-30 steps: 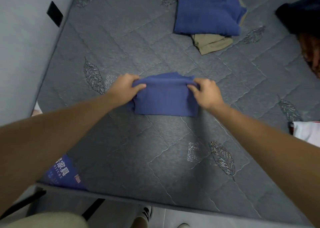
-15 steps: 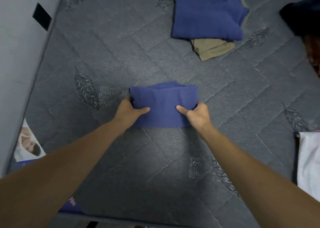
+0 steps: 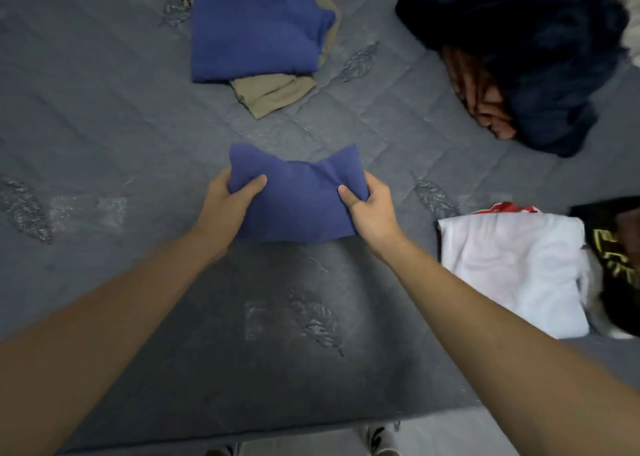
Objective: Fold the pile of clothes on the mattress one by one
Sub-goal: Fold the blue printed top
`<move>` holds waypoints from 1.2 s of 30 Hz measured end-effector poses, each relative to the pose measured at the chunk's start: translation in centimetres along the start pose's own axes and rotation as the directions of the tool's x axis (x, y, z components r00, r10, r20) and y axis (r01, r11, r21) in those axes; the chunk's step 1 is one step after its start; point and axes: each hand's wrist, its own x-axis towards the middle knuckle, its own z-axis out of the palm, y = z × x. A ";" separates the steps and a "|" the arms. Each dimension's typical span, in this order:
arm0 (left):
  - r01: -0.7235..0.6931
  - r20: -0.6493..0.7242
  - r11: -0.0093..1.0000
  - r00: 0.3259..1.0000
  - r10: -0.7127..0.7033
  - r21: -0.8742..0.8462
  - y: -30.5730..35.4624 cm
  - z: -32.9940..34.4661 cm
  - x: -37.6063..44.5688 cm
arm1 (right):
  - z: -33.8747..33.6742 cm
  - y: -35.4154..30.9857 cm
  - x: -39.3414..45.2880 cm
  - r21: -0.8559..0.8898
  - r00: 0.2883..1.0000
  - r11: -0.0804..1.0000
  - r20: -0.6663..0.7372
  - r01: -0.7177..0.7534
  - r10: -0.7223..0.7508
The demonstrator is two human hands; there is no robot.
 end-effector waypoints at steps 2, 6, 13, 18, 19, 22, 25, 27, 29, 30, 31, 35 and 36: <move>-0.013 0.025 1.000 1.000 0.013 -0.009 1.9 5.7 -1.9 | -6.3 0.2 -0.7 0.007 0.999 1.000 -0.042 0.031 -0.031; -0.028 0.100 0.999 0.995 0.030 -0.025 5.2 16.9 -6.6 | -19.6 1.1 -2.8 -0.056 0.990 0.998 -0.141 0.018 -0.026; 0.096 0.298 0.993 0.952 -0.072 -0.066 5.4 32.2 -14.5 | -37.1 5.1 -6.9 -0.233 0.970 0.967 -0.239 -0.102 0.045; 0.203 0.085 0.915 0.965 -0.247 0.350 0.3 37.4 -16.1 | -39.3 9.6 -8.6 -0.602 0.972 0.777 -0.228 -0.185 0.054; 0.202 0.000 0.840 0.972 -0.234 0.504 -0.2 37.7 -16.5 | -38.8 10.2 -8.7 -0.684 0.973 0.714 -0.231 -0.149 -0.017; -0.214 0.133 0.636 0.976 0.174 0.741 -0.6 37.7 -17.5 | -36.6 10.9 -8.4 -0.813 0.971 0.582 -0.116 0.028 -0.208; -0.624 0.563 0.357 0.782 0.268 0.696 -3.0 38.6 -16.4 | -35.0 13.1 -7.6 -0.839 0.981 0.527 0.032 0.131 -0.193; -0.647 0.630 0.308 0.758 0.167 0.697 -5.4 39.1 -14.6 | -34.9 15.3 -6.8 -0.890 0.985 0.435 0.076 0.136 -0.154; -0.650 0.647 0.310 0.752 0.126 0.694 -7.3 39.4 -12.8 | -35.3 16.7 -5.6 -0.921 0.988 0.367 0.089 0.131 -0.127; -0.665 0.660 0.306 0.739 0.137 0.681 -7.8 39.4 -12.2 | -35.5 17.1 -5.0 -0.932 0.989 0.343 0.078 0.117 -0.125; -0.689 0.675 0.294 0.719 0.165 0.663 -8.0 39.3 -11.8 | -35.6 17.0 -4.6 -0.940 0.991 0.329 0.051 0.090 -0.124; -0.749 0.703 0.325 0.658 0.270 0.577 -6.5 36.0 -10.3 | -33.9 13.6 -2.7 -0.948 0.988 0.317 -0.028 0.023 -0.155; -0.738 0.685 0.334 0.672 0.281 0.586 -5.8 34.3 -9.5 | -32.5 12.1 -1.7 -0.947 0.986 0.319 -0.016 0.039 -0.168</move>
